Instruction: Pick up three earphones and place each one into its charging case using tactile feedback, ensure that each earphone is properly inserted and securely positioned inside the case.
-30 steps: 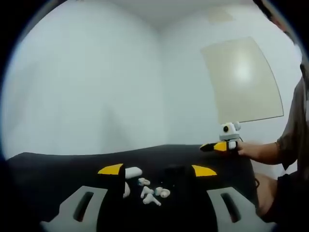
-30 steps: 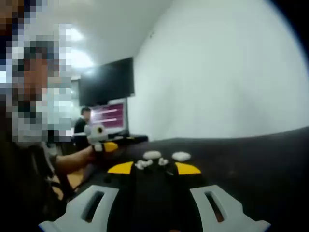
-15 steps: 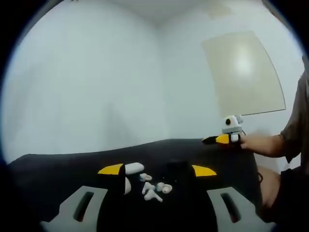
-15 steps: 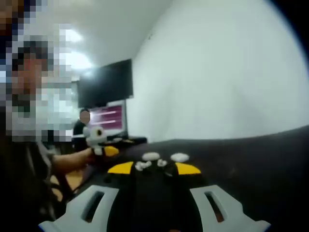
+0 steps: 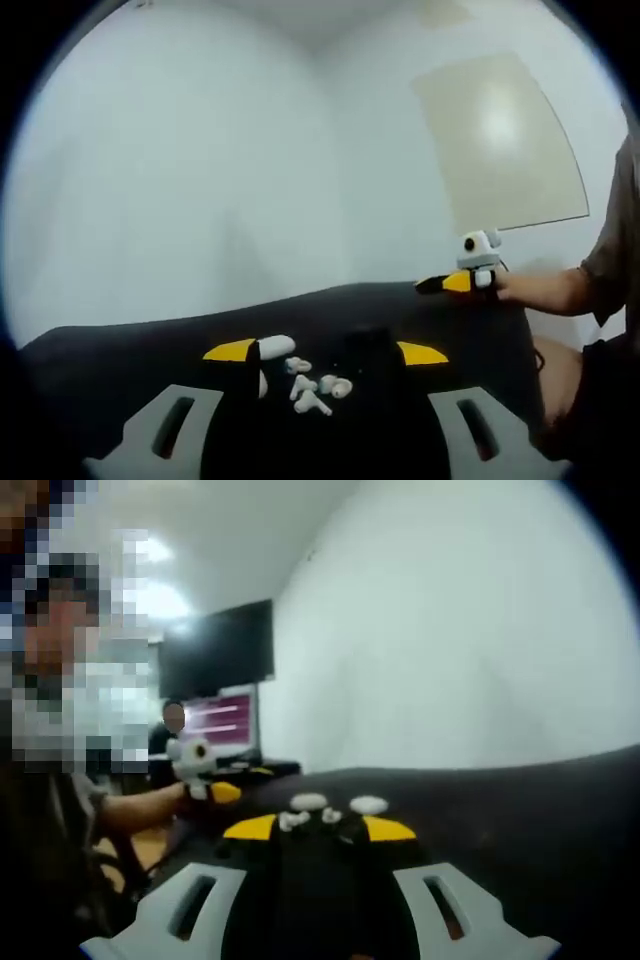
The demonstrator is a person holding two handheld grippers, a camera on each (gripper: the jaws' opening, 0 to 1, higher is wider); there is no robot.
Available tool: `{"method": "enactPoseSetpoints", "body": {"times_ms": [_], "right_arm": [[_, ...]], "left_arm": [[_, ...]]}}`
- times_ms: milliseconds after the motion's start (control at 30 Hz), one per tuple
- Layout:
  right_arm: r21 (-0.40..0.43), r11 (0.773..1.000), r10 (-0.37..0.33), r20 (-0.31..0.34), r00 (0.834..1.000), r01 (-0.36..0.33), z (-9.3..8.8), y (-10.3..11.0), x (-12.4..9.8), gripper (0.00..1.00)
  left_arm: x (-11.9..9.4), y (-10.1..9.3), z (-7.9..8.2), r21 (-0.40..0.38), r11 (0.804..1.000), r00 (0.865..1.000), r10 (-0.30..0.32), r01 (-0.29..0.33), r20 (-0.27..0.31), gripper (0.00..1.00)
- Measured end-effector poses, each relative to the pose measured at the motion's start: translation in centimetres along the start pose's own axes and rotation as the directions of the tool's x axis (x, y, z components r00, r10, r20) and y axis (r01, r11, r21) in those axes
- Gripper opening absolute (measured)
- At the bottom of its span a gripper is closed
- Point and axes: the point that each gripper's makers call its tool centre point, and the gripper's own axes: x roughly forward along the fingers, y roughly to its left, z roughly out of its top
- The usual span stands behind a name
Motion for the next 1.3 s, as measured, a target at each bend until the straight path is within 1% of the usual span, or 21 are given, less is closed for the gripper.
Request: {"method": "enactPoseSetpoints", "body": {"times_ms": [33,67,100,133,267,367,500,600,833,967,1100,1167,1200,1233,1300], "right_arm": [[0.000,1.000,-0.001,0.000,1.000,0.001,0.0,0.0,0.0,0.33],[0.001,1.000,-0.001,0.001,1.000,0.001,0.0,0.0,0.0,0.33],[0.000,1.000,-0.002,0.000,1.000,0.002,0.0,0.0,0.1,0.33],[0.000,1.000,-0.002,-0.001,1.000,0.002,-0.1,0.1,0.1,0.33],[-0.001,1.000,-0.003,-0.002,1.000,0.003,-0.1,0.0,0.0,0.33],[0.003,1.000,-0.007,-0.002,1.000,0.007,-0.1,-0.1,-0.2,0.33],[0.008,1.000,-0.018,0.001,1.000,0.018,0.0,-0.4,-0.5,0.33],[0.011,1.000,-0.022,0.003,1.000,0.022,0.1,-0.5,-0.6,0.33],[0.008,0.999,-0.033,-0.016,0.999,0.033,-0.2,-0.9,-0.9,0.33],[0.008,0.999,-0.039,-0.019,0.999,0.039,-0.2,-1.0,-1.0,0.33],[0.018,0.999,-0.041,-0.029,0.999,0.042,-0.3,-1.2,-1.0,0.33],[0.035,0.998,-0.045,-0.041,0.998,0.046,-0.5,-1.5,-0.9,0.33],[0.063,0.997,-0.044,-0.045,0.998,0.046,-0.6,-1.8,-0.8,0.33],[0.113,0.992,-0.056,-0.049,0.997,0.062,-0.6,-2.1,-0.8,0.33],[0.172,0.981,-0.081,-0.048,0.996,0.088,-0.4,-2.8,-0.7,0.33]], "left_arm": [[0.0,0.3,-0.1,-0.014,1.000,1.000,0.013,-0.013,-0.006,0.51],[0.1,0.7,-0.3,-0.045,0.999,1.000,0.022,-0.023,-0.022,0.51],[0.1,0.6,-0.3,-0.080,0.997,1.000,0.017,-0.019,-0.018,0.51],[0.0,0.7,-0.1,-0.099,0.995,1.000,0.014,-0.015,-0.008,0.51],[-0.1,0.9,0.2,-0.122,0.992,1.000,0.022,-0.021,0.004,0.51],[0.1,0.6,0.3,-0.136,0.991,1.000,0.011,-0.010,0.012,0.51],[0.3,0.4,0.2,-0.132,0.991,1.000,0.009,-0.008,0.006,0.49],[0.5,0.1,0.1,-0.114,0.993,1.000,0.007,-0.007,0.002,0.49],[0.6,0.0,0.2,-0.117,0.993,1.000,0.011,-0.010,0.004,0.49],[0.8,-0.4,0.1,-0.079,0.997,1.000,0.013,-0.014,-0.004,0.49],[0.8,-0.5,0.0,-0.067,0.998,1.000,0.006,-0.007,-0.015,0.49],[0.9,-0.5,-0.1,-0.063,0.998,1.000,0.004,-0.005,-0.020,0.49],[0.9,-0.5,-0.1,-0.065,0.998,1.000,0.002,-0.003,-0.024,0.49],[0.9,-0.5,-0.1,-0.065,0.998,1.000,0.000,-0.001,-0.025,0.49],[0.9,-0.6,-0.2,-0.053,0.999,1.000,-0.001,0.000,-0.027,0.49]]}}
